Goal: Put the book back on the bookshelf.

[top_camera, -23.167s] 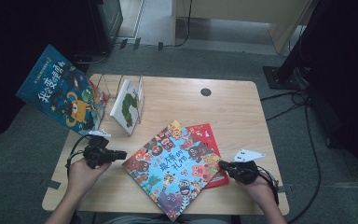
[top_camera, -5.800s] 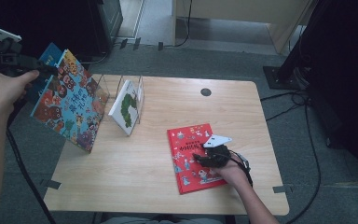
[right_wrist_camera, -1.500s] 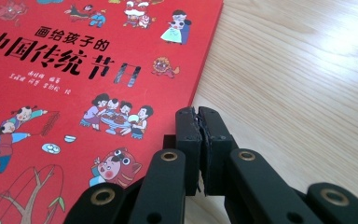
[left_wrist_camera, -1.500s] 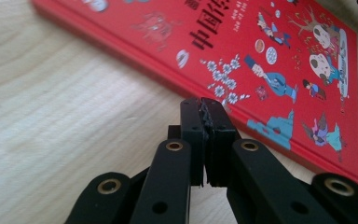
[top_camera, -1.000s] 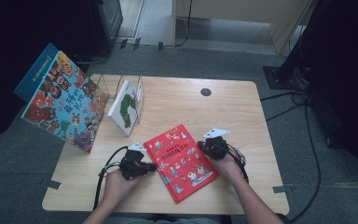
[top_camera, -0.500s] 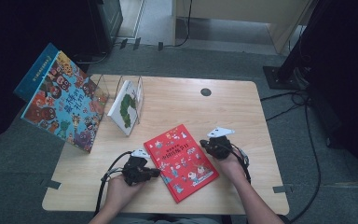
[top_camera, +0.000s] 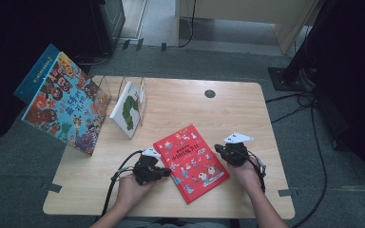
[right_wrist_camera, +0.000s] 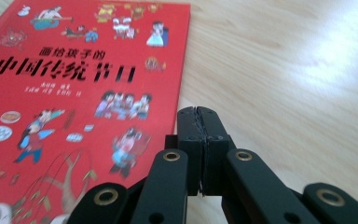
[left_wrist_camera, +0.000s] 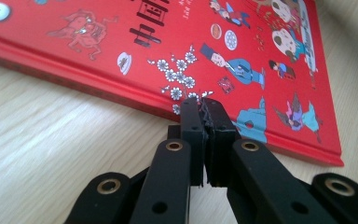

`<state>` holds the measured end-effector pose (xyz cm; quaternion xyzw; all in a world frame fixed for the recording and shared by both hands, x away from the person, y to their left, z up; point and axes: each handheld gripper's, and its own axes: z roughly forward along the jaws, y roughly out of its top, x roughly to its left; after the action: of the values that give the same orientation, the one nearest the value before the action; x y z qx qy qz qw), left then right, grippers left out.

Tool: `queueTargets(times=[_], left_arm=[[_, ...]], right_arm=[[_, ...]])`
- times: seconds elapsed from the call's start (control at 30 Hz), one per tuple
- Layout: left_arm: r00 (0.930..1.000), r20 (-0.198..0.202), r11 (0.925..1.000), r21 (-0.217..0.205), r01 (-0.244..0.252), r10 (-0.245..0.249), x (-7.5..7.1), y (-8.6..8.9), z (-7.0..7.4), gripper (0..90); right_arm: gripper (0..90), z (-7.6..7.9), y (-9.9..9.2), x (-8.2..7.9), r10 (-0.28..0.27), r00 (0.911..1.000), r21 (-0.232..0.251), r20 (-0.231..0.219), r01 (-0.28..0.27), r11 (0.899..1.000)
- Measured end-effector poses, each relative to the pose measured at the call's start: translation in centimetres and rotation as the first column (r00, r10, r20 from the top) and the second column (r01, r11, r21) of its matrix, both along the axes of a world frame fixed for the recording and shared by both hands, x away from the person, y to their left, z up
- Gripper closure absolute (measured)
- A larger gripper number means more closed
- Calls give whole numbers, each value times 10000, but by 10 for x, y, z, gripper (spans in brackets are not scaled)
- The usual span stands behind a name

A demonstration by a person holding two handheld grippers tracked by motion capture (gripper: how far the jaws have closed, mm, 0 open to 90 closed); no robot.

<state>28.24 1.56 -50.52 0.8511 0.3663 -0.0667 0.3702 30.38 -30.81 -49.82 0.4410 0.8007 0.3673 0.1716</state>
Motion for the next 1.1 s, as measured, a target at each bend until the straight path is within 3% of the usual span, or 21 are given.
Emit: queueTargets(times=[0.2,0.47,0.7,0.97,1.1], left_arm=[[10000,91,10000,0,6,-6,3,-6,0,890],[10000,66,9998,-202,64,-62,5,-16,-2,888],[9997,192,9997,-184,162,-159,17,-26,-1,880],[9996,149,9984,-525,-230,238,47,0,17,804],[9996,128,9994,-205,-262,265,59,7,19,746]], right_arm=[[890,-4,-6,-7,-195,9997,-237,-143,192,9995],[890,-3,-11,-12,-270,9993,-24,-247,270,9996],[890,-4,-18,-22,-415,9987,16,-310,416,9991],[890,-5,-24,-37,-510,9975,169,-490,519,9985],[889,-5,-26,-42,-559,9974,162,-456,567,9983]])
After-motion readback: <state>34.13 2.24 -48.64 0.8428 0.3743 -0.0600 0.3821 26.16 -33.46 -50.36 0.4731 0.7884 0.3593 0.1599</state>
